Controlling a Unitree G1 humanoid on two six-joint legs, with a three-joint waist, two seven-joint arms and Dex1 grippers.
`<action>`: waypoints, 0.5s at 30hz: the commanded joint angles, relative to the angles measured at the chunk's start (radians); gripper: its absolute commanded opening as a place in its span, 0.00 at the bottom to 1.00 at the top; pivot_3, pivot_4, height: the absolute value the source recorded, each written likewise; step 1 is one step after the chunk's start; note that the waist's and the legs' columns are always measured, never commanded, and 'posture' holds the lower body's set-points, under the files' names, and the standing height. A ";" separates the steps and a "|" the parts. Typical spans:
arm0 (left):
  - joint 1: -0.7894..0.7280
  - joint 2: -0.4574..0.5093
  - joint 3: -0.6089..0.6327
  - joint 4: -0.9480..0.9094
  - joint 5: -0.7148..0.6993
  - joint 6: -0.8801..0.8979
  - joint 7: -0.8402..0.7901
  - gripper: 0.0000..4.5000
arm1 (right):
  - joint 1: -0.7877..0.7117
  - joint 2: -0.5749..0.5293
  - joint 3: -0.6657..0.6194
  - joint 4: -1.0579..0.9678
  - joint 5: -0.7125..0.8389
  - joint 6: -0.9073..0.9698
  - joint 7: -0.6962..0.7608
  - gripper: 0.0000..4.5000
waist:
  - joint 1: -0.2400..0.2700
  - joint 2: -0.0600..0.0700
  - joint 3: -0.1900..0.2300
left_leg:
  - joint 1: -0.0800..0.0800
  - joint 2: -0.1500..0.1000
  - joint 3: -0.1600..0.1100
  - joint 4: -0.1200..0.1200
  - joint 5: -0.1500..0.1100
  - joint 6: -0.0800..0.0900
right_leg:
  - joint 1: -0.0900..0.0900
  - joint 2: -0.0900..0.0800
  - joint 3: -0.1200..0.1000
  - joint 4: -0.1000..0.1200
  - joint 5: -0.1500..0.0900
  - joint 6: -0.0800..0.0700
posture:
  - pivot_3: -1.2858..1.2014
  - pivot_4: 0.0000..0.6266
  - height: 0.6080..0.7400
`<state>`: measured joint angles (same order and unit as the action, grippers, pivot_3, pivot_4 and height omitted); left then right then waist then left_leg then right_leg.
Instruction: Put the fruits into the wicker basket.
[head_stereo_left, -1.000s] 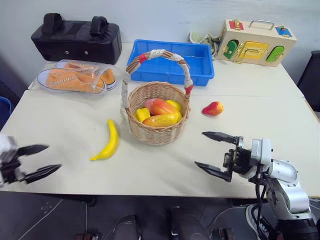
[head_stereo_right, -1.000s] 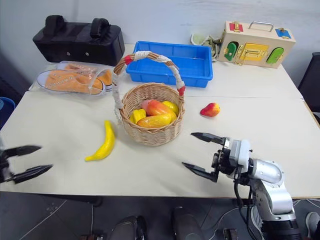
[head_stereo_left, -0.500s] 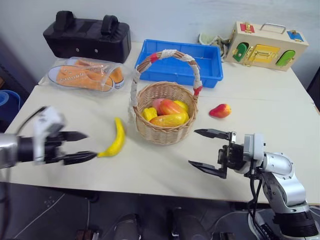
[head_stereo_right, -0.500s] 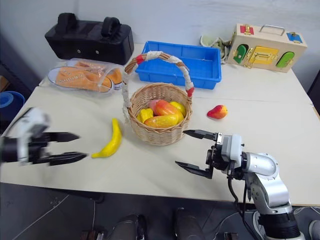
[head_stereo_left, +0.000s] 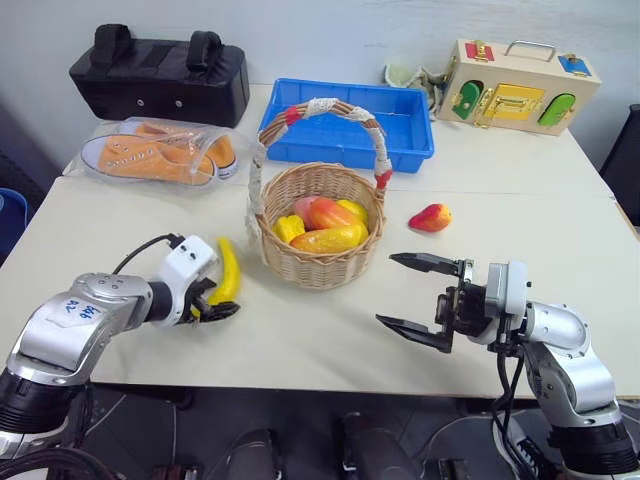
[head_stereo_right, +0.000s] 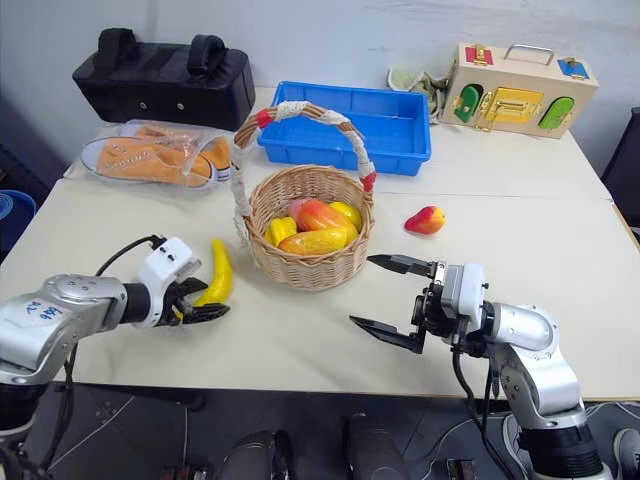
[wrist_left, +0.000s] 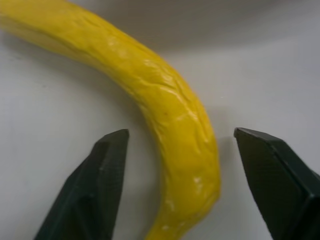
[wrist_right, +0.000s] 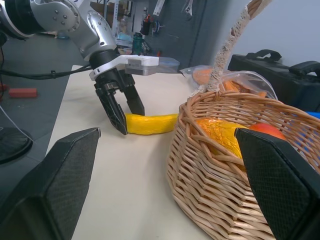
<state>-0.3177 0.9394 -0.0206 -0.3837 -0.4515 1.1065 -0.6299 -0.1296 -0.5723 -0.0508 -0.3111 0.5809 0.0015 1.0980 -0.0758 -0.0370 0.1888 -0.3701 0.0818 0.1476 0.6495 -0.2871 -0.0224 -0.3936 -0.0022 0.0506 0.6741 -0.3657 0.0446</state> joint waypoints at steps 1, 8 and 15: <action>0.030 0.062 0.041 0.026 0.050 -0.148 -0.062 0.49 | 0.005 -0.002 -0.035 -0.019 0.006 -0.023 -0.005 1.00 | -0.002 0.000 0.000 | 0.000 0.000 0.000 0.000 0.000 0.000 | 0.000 0.000 0.000 0.000 0.000 0.000 | 0.52 0.24 1.00; 0.066 0.126 0.265 0.229 -0.019 -0.639 -0.460 0.22 | 0.011 -0.015 -0.077 -0.002 0.013 -0.013 -0.019 1.00 | -0.002 0.000 0.000 | 0.000 0.000 0.001 0.000 0.000 0.000 | 0.000 0.000 0.000 0.000 0.000 0.000 | 0.52 0.24 1.00; 0.054 0.147 0.275 0.066 -0.187 -0.702 -0.745 0.22 | 0.082 -0.051 -0.160 -0.090 0.023 0.051 -0.096 1.00 | 0.008 0.000 0.000 | -0.001 0.000 0.001 -0.001 0.000 0.000 | 0.000 -0.001 -0.001 -0.003 0.000 0.000 | 0.52 0.24 1.00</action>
<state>-0.2472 1.0710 0.2734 -0.2448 -0.5931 0.3960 -1.3366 -0.0556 -0.6134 -0.1742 -0.3423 0.5811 0.0464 1.0213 -0.0679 -0.0365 0.1889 -0.3709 0.0815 0.1487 0.6485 -0.2876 -0.0220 -0.3930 -0.0036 0.0494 0.6712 -0.3661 0.0447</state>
